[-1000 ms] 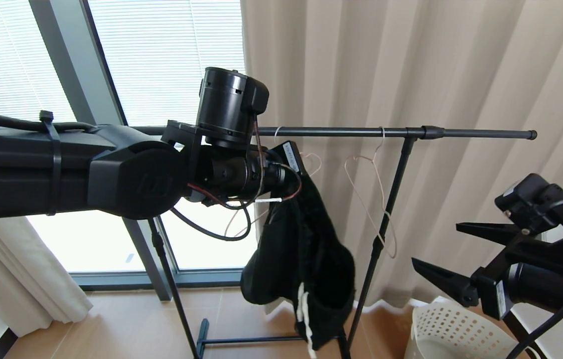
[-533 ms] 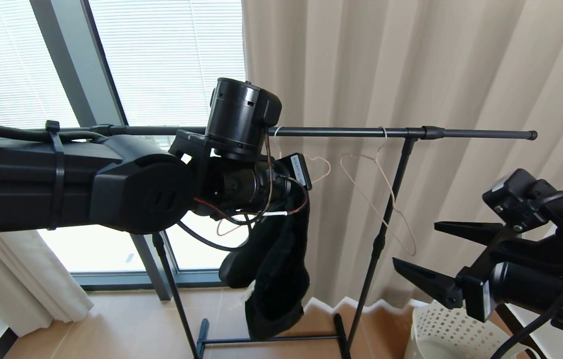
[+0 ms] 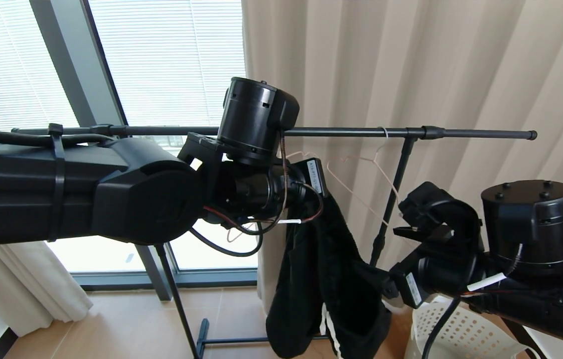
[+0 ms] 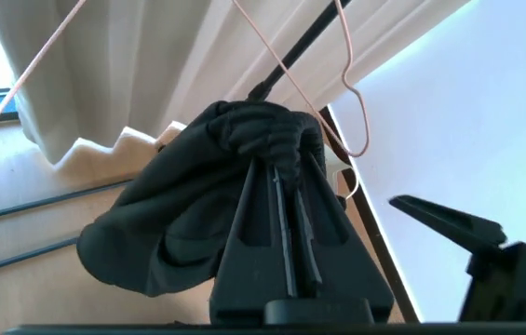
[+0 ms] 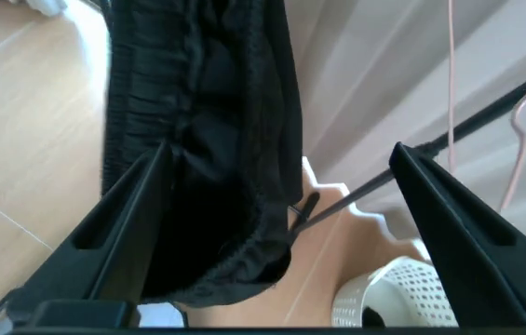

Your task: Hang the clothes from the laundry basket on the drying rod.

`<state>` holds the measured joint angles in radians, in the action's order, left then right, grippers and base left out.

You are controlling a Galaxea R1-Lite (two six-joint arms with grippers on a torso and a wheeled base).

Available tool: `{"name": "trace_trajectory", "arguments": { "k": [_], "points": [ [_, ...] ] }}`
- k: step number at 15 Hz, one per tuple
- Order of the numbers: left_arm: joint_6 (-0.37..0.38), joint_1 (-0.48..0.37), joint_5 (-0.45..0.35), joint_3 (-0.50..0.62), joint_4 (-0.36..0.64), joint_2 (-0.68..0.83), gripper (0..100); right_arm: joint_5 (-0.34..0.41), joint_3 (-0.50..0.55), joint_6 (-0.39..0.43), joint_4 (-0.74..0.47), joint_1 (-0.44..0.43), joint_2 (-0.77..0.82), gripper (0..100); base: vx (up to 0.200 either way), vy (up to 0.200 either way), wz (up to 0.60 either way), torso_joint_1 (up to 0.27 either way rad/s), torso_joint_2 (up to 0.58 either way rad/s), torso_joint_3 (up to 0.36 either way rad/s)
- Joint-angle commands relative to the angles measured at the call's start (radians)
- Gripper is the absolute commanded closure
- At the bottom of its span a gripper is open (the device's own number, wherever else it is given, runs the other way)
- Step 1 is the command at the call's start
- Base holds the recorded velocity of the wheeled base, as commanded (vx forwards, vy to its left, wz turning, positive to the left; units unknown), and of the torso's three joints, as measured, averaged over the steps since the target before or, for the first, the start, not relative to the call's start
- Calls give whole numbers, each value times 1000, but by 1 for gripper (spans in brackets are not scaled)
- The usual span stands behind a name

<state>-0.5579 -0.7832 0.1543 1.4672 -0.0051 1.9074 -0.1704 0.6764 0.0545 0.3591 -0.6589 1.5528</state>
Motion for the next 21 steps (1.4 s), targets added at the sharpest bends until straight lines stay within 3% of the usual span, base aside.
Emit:
{"name": "trace_trajectory", "arguments": {
  "k": [1,6,10,12,14,15,21],
  "points": [
    [1,-8,1,1,1,-2,100,-1,5,1,1,41,76,0,0,0,0,0,0,0],
    [1,-21,2,-2,1,-19,100,0,11,-1,37,47,193,0,0,0,0,0,0,0],
    [1,-18,4,-13,1,-19,100,11,-20,-7,104,48,133,0,0,0,0,0,0,0],
    [1,-18,7,-13,1,-18,100,40,-41,-8,119,65,66,0,0,0,0,0,0,0],
    [1,-18,7,-13,1,-16,100,146,-86,-7,172,68,-22,0,0,0,0,0,0,0],
    [4,-18,7,-11,1,-16,100,158,-98,-4,173,68,-30,0,0,0,0,0,0,0],
    [18,-22,7,-7,-1,-18,100,150,-100,-1,175,67,124,0,0,0,0,0,0,0]
  ]
}}
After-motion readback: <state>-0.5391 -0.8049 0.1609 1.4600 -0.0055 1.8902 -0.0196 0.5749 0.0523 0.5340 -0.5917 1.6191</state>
